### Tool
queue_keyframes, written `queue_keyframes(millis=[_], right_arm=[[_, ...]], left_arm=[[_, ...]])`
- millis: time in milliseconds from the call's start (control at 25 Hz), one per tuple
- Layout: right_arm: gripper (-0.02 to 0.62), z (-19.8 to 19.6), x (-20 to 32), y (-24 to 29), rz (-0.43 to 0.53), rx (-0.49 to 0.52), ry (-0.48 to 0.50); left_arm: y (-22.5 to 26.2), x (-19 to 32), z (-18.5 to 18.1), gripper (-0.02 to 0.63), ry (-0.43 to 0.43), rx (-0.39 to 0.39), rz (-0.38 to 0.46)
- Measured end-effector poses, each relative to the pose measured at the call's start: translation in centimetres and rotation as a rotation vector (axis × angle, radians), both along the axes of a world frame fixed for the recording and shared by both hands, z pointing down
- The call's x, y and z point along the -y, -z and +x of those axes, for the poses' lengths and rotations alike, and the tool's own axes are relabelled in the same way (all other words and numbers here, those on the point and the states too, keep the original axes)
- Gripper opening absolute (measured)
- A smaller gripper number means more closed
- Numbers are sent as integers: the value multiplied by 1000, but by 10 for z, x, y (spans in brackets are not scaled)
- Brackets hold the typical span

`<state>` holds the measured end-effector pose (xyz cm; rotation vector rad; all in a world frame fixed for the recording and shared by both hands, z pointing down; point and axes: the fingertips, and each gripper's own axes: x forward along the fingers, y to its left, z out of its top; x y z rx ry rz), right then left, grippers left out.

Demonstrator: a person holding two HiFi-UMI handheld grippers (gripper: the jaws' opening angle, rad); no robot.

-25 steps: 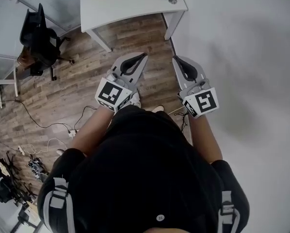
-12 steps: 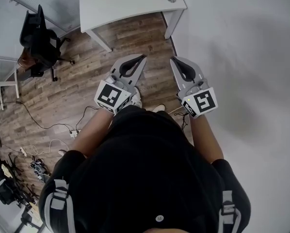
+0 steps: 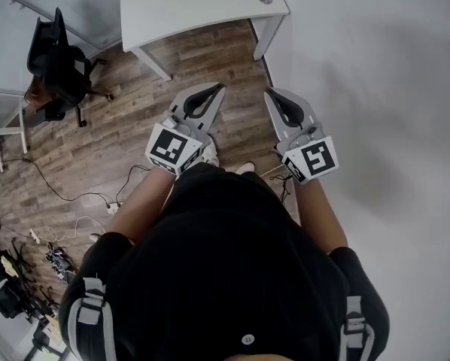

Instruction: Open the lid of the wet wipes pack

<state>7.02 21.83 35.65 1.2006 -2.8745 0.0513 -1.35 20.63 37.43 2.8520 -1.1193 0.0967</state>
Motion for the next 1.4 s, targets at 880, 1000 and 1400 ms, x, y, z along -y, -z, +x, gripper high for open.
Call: queue_keyframes(millis=[880, 1000, 1400], right_arm=[[341, -46, 61, -4, -17, -35, -89], [344, -57, 68, -7, -20, -39, -106], [344, -87, 92, -16, -44, -54, -139]], left_arm=[[-4, 54, -53, 1, -34, -2, -21], [-7, 63, -65, 0, -45, -12, -17], [-12, 88, -102, 1, -52, -31, -28]])
